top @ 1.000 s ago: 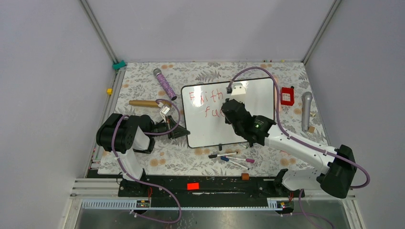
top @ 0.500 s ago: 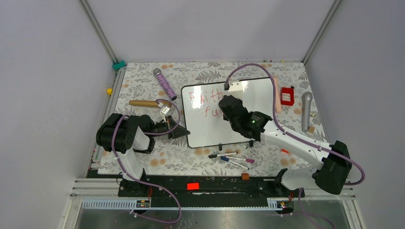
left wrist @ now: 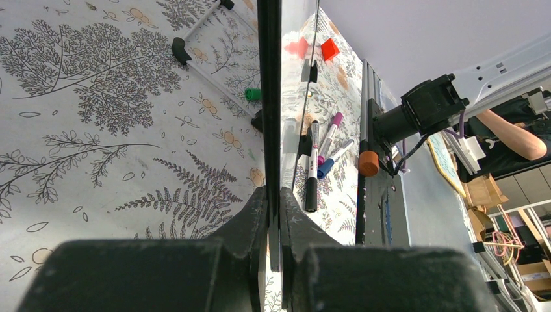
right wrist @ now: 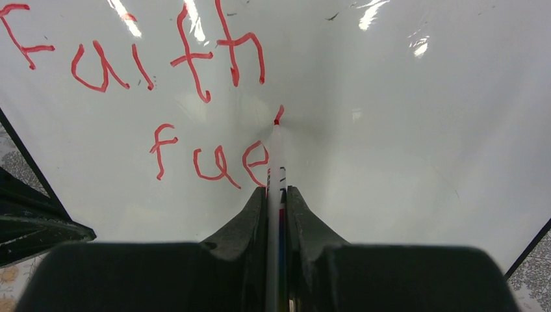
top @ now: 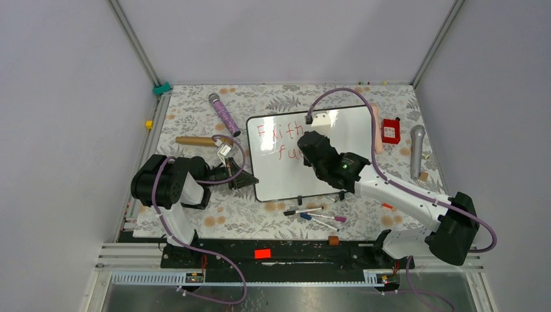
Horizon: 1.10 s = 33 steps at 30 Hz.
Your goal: Write a sentence on the whiteboard
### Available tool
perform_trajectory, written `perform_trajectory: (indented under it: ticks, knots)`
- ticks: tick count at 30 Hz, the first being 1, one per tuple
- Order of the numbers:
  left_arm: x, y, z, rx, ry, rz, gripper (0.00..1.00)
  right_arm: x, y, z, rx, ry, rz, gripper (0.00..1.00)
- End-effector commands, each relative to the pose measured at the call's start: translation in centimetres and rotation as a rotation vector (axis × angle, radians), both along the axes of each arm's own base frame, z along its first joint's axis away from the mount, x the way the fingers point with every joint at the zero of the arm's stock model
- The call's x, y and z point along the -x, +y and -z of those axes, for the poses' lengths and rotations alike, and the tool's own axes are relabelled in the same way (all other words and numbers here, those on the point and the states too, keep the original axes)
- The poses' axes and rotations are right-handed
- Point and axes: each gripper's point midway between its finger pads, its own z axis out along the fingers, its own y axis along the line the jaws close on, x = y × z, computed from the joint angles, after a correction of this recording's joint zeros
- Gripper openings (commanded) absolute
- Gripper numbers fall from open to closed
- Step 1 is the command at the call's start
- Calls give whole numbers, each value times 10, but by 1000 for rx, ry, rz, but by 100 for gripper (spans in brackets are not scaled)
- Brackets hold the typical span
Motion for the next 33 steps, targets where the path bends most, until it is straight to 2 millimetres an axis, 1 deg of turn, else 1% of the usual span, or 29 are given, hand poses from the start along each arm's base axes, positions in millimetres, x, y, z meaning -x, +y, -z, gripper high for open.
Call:
perform_trajectory:
  ticks: [1,5,9,13,17,20,25,28,33]
  knots:
    - [-4,-2,-11,10,-96,29,0,10,-3,17,-17,63,-5,0]
    - [-3,-3,-11,10,-95,31,0,18,-3,31,-22,111,-15,0]
    - [-4,-2,-11,10,-97,26,0,25,-3,39,-26,149,-22,0]
    - [-4,-2,-11,10,-97,25,0,29,-5,43,-39,163,-21,0]
    - [-4,-2,-10,9,-98,26,0,32,-7,42,-46,162,-17,0]
    - [-5,-2,-10,9,-98,23,0,31,-10,36,-52,144,-11,0]
    - [-5,-2,-10,9,-98,23,0,26,-8,5,-75,80,-36,0]
    - [-4,-2,-10,9,-97,25,0,22,-10,-13,-78,37,-33,0]
    - [-4,-2,-10,9,-99,23,0,14,-13,-26,-70,6,-24,0]
